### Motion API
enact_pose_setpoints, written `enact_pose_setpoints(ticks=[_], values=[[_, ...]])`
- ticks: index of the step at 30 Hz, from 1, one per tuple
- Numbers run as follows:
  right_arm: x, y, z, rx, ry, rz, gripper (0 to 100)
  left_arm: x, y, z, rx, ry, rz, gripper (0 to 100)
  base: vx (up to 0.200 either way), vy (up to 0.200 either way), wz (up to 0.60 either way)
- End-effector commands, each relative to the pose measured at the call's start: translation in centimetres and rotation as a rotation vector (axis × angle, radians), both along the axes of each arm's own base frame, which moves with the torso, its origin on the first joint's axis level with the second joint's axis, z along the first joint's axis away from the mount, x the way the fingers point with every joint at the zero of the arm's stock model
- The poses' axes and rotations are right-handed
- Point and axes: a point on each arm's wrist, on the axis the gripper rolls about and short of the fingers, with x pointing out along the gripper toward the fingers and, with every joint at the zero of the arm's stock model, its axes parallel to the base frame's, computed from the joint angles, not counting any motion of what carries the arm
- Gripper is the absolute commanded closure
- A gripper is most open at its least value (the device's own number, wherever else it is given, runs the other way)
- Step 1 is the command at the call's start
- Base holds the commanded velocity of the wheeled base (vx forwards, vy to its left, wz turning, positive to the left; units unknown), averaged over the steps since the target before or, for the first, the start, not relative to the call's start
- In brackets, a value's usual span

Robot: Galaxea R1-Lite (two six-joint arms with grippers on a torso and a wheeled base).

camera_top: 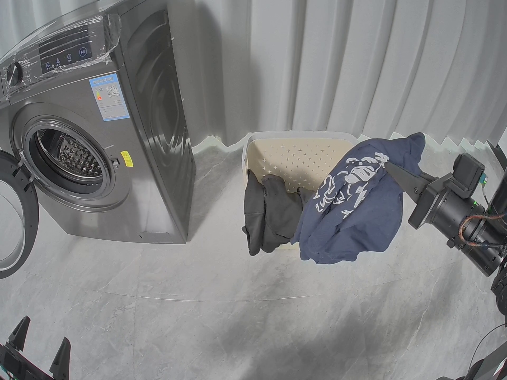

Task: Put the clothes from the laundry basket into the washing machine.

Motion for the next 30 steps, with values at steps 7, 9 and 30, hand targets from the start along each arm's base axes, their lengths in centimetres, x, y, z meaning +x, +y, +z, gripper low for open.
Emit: enact_pose_setpoints(ticks=[7,9,30], values=[[-0.03,0.12,-0.31,-0.006,0.011,0.002,100,-0.03,0.0,-0.44,0.0,-0.004,0.0,0,0.0,0.2,0.0],[-0.03,0.12,-0.31,-0.005,0.012,0.003,100,-0.03,0.0,-0.44,0.0,-0.004,0.0,0,0.0,0.0,0.0],[-0.01,0.14,-0.38,-0.006,0.014,0.004,100,-0.03,0.0,-0.44,0.0,-0.004,0.0,0,-0.057,0.0,0.0]])
